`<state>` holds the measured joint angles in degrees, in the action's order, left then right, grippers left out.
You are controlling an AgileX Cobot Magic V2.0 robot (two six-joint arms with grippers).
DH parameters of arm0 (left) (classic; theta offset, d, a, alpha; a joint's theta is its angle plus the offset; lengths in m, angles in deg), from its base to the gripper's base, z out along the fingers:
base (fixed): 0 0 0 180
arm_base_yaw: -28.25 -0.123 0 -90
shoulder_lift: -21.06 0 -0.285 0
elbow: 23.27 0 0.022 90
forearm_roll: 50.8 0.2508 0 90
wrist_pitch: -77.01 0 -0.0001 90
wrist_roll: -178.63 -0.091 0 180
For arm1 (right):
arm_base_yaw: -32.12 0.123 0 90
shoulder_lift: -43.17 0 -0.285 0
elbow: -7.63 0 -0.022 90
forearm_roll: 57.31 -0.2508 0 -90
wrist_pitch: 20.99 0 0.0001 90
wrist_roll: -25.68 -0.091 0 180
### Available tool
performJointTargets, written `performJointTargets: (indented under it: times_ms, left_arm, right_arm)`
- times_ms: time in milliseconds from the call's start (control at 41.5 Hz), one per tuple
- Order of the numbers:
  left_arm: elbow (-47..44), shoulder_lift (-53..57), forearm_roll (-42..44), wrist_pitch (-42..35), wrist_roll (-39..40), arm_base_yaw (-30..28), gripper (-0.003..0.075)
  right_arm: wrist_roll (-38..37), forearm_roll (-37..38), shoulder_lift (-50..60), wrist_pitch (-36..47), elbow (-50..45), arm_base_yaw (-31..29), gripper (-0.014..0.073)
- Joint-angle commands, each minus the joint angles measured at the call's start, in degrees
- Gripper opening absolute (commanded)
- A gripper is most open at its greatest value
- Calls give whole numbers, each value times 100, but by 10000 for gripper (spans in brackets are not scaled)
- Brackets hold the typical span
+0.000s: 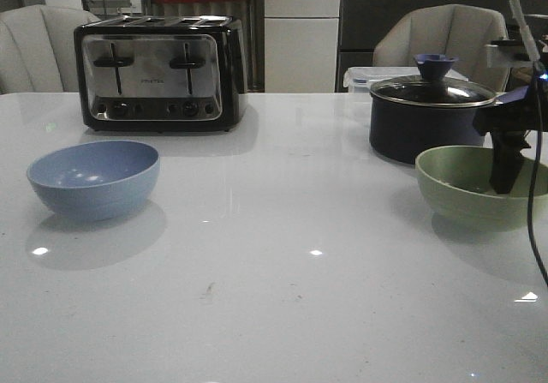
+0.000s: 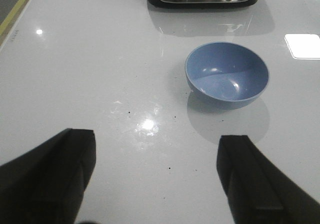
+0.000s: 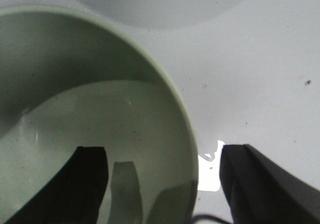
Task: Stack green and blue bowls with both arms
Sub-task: 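Lower the right gripper onto the rim of the pale green bowl and grasp, then carry the green bowl with the right gripper toward the table center and release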
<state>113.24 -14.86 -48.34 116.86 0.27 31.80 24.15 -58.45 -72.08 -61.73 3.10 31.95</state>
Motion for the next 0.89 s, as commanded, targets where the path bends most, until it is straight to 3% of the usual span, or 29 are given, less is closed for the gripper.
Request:
performJointTargets:
  times_ms: [0, 241, 434, 651, 867]
  left_arm:
    - [156, -51, 27, -415, 33, -9, 560]
    - [156, -51, 27, -415, 33, -9, 560]
    - [156, -51, 27, -415, 33, -9, 560]
    - [156, -51, 27, -415, 33, -9, 560]
    - [156, -51, 27, -439, 33, -9, 560]
  right_arm:
    - [9, 114, 99, 142, 344, -3, 554]
    - [9, 114, 51, 64, 422, -3, 271]
    - [9, 114, 51, 29, 422, -3, 129]
    - [14, 55, 391, -19, 441, 118, 79]
    - [14, -245, 951, -65, 536, 922, 79]
